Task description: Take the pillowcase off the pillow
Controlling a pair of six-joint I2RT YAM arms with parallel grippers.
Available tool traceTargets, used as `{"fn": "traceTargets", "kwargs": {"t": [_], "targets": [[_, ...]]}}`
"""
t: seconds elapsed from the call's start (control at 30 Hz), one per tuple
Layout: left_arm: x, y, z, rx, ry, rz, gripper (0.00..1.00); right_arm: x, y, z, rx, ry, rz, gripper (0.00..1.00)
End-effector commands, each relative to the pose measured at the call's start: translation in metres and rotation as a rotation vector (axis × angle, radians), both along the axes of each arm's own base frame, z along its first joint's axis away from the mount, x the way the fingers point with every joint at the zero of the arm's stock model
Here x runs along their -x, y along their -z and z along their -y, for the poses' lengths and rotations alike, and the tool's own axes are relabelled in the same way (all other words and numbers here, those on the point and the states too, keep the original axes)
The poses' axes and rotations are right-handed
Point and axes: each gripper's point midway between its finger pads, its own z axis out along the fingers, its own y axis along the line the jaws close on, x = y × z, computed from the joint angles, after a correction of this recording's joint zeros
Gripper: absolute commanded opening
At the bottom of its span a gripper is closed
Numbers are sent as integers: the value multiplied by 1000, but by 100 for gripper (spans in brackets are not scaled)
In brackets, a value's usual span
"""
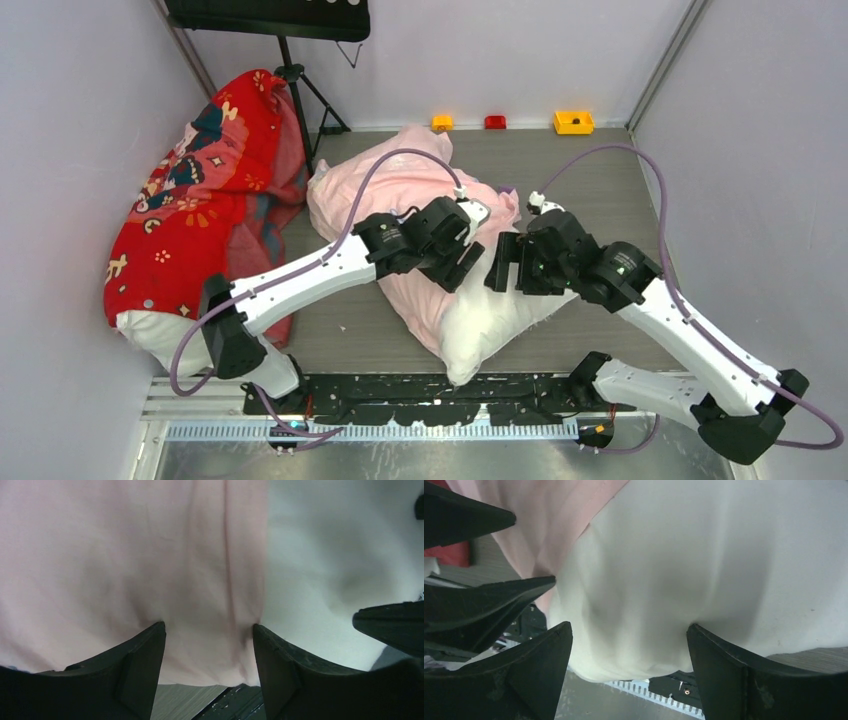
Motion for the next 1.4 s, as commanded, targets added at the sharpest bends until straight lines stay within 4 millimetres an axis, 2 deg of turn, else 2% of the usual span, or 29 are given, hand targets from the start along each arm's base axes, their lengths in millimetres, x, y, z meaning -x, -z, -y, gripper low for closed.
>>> {"fn": "traceTargets", "kwargs": {"t": [0.0, 0.1, 0.13, 0.2, 0.37, 0.4, 0.5, 0.63, 0.77, 0.87, 1.0, 1.2, 1.3, 1.37], "targets": [[-15, -8, 4, 92, -27, -12, 64, -13, 21, 1, 106, 93, 28, 87], [-24, 0, -2, 66, -54, -15, 57, -15, 35, -1, 137, 117, 13, 81], [-26, 2, -4, 59, -61, -12, 54, -16, 38, 1, 142, 134, 15, 75], [-32, 7, -7, 45, -85, 0, 47, -16, 42, 6, 140, 168, 26, 59], [-49, 12, -23, 26, -180, 18, 19, -18, 41, 24, 101, 265, 94, 8], [-53, 13, -27, 25, -198, 12, 13, -20, 40, 27, 101, 284, 108, 1], [-64, 10, -39, 5, -243, 25, 0, -29, 29, 30, 112, 307, 156, 0], [-66, 6, -54, 11, -294, 29, 0, -37, 10, 50, 152, 373, 232, 0], [-73, -7, -78, 5, -356, 63, 0, -38, -7, 58, 147, 371, 278, 0], [-78, -12, -101, -28, -412, 98, 0, -31, -6, 71, 166, 382, 284, 0], [-85, -4, -126, -38, -479, 113, 0, -22, -6, 84, 149, 399, 312, 0], [-108, -4, -171, -71, -616, 89, 0, -18, -36, 125, 229, 510, 406, 0], [-115, -12, -181, -42, -647, 107, 0, -14, -49, 134, 183, 543, 451, 0], [-115, -16, -178, -16, -636, 116, 0, -14, -54, 134, 162, 544, 460, 0]]}}
